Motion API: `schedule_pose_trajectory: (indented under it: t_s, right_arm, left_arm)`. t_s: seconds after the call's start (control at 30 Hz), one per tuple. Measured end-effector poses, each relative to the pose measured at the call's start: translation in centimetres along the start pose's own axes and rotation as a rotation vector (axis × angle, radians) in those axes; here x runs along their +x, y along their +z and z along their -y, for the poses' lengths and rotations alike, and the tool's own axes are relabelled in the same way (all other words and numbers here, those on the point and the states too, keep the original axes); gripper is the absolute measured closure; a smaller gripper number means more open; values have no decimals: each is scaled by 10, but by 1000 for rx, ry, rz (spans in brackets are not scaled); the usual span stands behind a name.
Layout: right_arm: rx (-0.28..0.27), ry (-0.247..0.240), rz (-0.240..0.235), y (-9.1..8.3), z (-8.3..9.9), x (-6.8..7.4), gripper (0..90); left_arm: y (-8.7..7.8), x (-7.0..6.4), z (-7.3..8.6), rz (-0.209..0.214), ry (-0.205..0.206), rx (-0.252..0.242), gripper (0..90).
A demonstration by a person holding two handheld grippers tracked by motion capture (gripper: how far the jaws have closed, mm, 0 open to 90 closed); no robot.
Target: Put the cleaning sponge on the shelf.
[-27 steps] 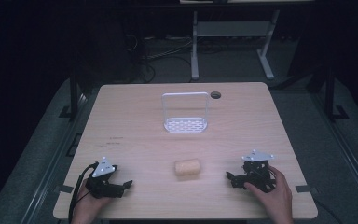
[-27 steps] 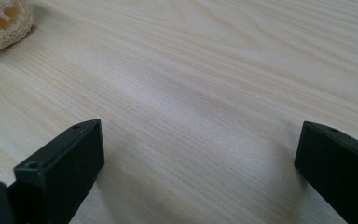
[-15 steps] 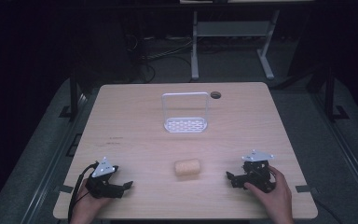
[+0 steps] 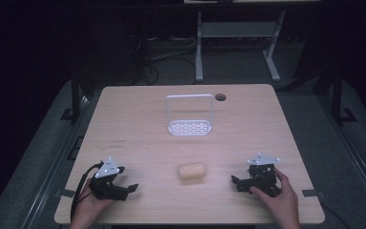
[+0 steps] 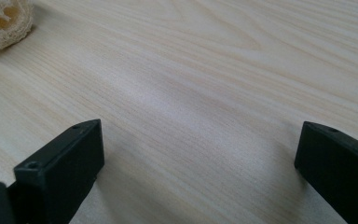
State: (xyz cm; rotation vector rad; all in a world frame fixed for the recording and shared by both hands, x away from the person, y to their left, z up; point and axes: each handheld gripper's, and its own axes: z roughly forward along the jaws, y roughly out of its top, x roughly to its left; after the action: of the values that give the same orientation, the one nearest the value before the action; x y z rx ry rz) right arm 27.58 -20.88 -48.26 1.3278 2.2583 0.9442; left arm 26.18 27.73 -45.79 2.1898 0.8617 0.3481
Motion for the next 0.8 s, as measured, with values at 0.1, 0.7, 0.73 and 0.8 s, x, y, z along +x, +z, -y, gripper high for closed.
schedule_pose_trajectory:
  t_s: [0.1, 0.7, 0.73, 0.8]
  right_arm:
    - [0, 0, 0, 0, 0, 0, 9]
    - [2, 0, 0, 0, 0, 0, 9]
    - [-1, 1, 0, 0, 0, 0, 9]
    - [-1, 2, 0, 0, 0, 0, 9]
  left_arm:
    - [1, -1, -5, 14, 4, -5, 141]
    - [11, -7, -27, 58, 47, -25, 141]
    - [12, -8, -30, 62, 52, -34, 141]
    - [13, -8, -31, 63, 52, -34, 141]
